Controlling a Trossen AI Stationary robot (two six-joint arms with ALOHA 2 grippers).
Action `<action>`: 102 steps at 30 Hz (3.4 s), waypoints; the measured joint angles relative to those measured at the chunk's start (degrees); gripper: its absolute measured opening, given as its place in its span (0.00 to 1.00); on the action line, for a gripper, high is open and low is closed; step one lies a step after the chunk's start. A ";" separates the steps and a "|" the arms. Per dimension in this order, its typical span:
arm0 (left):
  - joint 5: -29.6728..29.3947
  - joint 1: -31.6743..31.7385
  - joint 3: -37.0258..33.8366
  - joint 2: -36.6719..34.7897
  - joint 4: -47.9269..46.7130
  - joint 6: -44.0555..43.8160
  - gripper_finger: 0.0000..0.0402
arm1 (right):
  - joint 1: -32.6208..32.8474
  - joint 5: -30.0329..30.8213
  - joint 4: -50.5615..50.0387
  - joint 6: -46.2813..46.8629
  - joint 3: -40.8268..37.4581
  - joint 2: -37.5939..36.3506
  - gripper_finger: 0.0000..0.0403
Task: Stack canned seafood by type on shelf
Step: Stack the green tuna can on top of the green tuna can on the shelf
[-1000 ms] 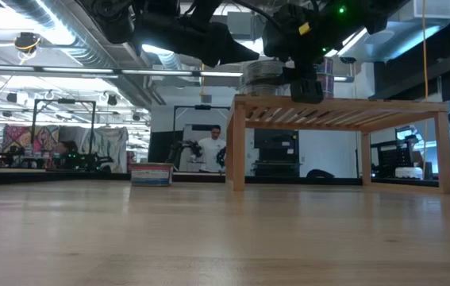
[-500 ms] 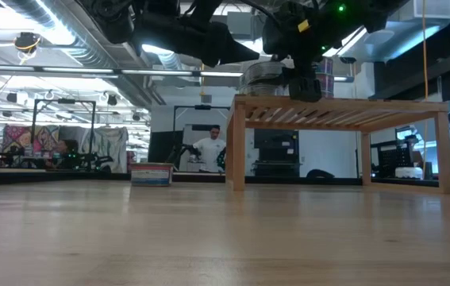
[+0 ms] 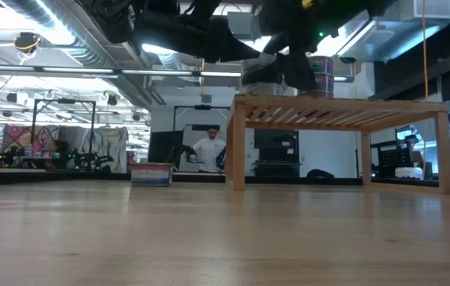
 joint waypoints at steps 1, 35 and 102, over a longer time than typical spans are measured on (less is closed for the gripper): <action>0.02 0.00 0.00 0.00 0.00 -0.20 0.01 | 0.00 0.00 -0.03 0.02 0.00 0.00 0.45; 0.04 0.32 0.00 0.00 -1.23 0.06 0.01 | -0.04 -0.07 -2.29 -0.37 0.04 0.00 0.45; -5.18 -0.60 1.86 5.59 6.97 -1.37 0.01 | 3.44 8.33 -2.13 0.07 0.11 -0.04 0.46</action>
